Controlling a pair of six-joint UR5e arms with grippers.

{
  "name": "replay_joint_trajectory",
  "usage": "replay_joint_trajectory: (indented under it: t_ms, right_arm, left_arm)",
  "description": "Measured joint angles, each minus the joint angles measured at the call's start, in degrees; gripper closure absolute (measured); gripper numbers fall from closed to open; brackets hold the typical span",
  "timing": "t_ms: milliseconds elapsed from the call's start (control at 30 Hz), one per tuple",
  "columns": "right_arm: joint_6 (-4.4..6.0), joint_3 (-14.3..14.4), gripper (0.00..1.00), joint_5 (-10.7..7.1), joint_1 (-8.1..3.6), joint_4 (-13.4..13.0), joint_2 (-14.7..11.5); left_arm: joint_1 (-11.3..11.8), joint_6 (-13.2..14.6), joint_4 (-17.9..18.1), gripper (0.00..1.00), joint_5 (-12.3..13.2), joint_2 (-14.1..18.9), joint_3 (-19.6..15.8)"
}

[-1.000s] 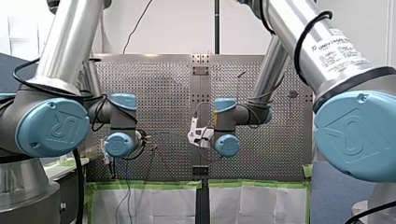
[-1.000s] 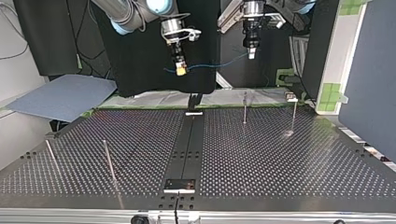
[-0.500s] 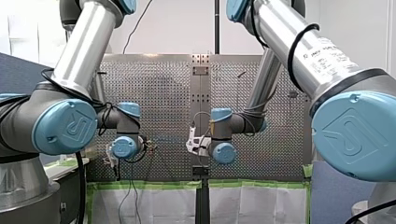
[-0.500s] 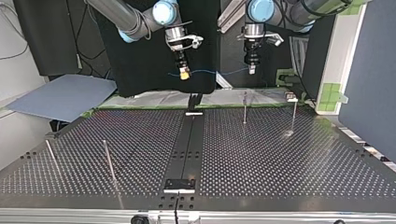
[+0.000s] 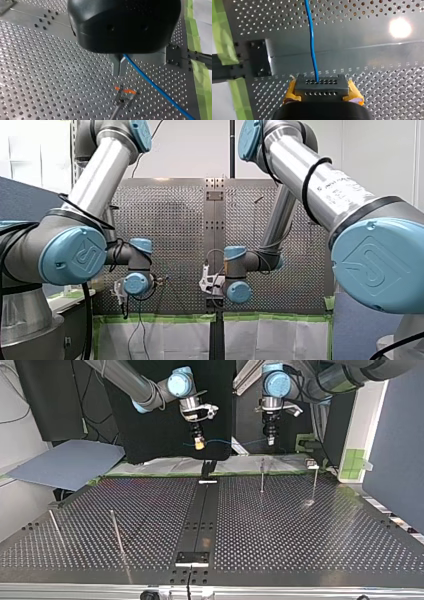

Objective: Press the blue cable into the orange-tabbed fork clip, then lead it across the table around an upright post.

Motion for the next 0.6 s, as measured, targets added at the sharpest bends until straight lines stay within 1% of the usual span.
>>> replay_joint_trajectory:
  t_ms: [67,200,300,467,600]
  right_arm:
    - [-0.01,-0.7,1.00,-0.65,-0.37,0.2,0.1]
    - [-0.03,-2.1,1.00,-2.61,-1.31,1.0,0.3]
    - [-0.03,-2.6,1.00,-3.38,-1.94,1.3,0.5]
    - [-0.20,-3.2,1.00,-3.84,-2.68,1.8,1.7]
    - [-0.42,-4.0,1.00,-3.96,-3.02,2.0,3.1]
  left_arm:
    - [0.3,0.1,0.0,1.00,0.1,-0.9,0.7]
    - [1.3,0.4,0.0,1.00,0.1,-2.9,1.8]
    - [2.1,1.1,0.0,1.00,0.3,-3.8,2.1]
    - [3.3,1.8,-0.1,1.00,1.6,-4.1,3.0]
    - [4.1,1.8,-0.2,1.00,3.7,-4.2,4.1]
